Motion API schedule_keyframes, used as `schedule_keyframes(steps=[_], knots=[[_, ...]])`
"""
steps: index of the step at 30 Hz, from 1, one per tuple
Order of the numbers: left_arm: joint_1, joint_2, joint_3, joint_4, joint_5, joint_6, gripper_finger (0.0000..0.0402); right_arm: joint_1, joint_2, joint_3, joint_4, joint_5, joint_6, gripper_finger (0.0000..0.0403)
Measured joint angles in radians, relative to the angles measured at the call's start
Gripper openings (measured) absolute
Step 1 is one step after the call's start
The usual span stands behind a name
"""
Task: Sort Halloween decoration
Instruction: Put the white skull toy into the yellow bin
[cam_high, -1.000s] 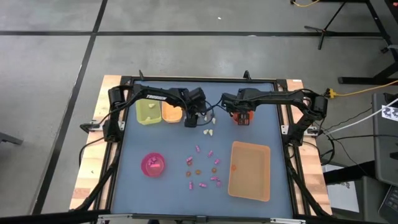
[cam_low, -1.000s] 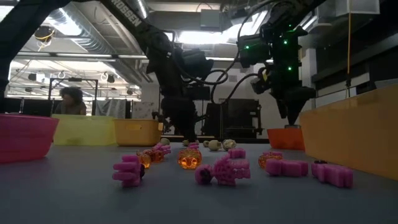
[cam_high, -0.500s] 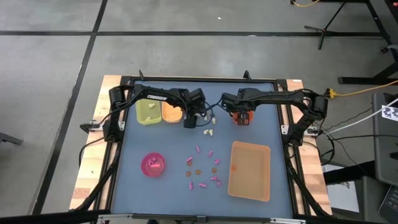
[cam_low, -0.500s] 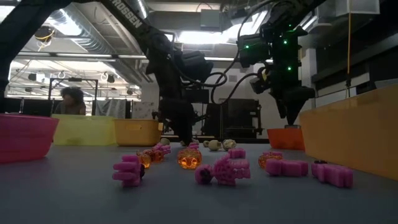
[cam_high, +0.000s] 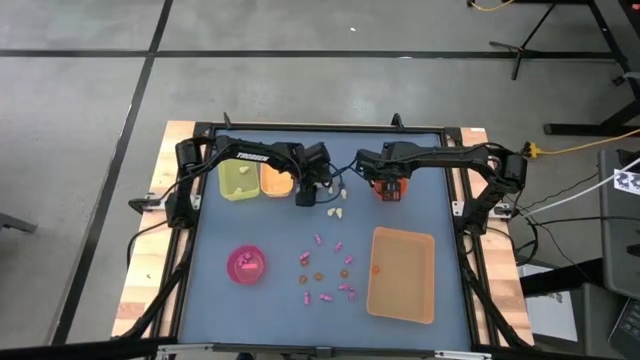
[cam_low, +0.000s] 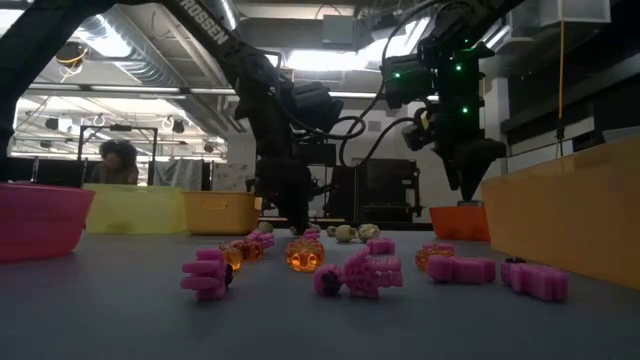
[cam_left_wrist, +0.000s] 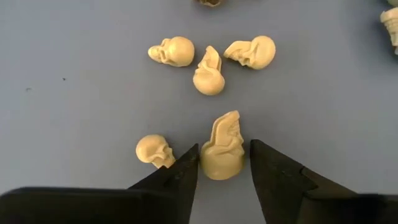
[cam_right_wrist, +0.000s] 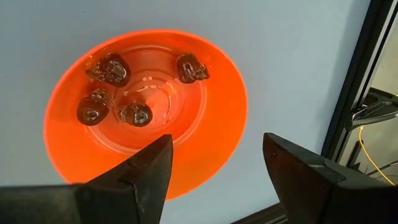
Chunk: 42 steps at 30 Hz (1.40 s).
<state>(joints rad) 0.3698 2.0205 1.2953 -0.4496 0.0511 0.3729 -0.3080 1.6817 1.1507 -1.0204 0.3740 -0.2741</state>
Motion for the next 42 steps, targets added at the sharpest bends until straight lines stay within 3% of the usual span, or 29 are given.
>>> schedule_keyframes(steps=[12,32,42], knots=[[0.0,0.0,0.001,0.006,-0.013,-0.006,0.0081,0.0,0.0,0.0,0.002,0.0,0.009,0.0248],[-0.007,-0.004,0.001,0.001,-0.034,-0.007,0.0079,0.0,-0.007,0.0,-0.014,-0.061,0.014,0.0248],[-0.033,-0.04,-0.001,-0.013,-0.042,-0.041,0.0079,0.0,-0.114,0.0,-0.034,-0.061,0.009,0.0248]])
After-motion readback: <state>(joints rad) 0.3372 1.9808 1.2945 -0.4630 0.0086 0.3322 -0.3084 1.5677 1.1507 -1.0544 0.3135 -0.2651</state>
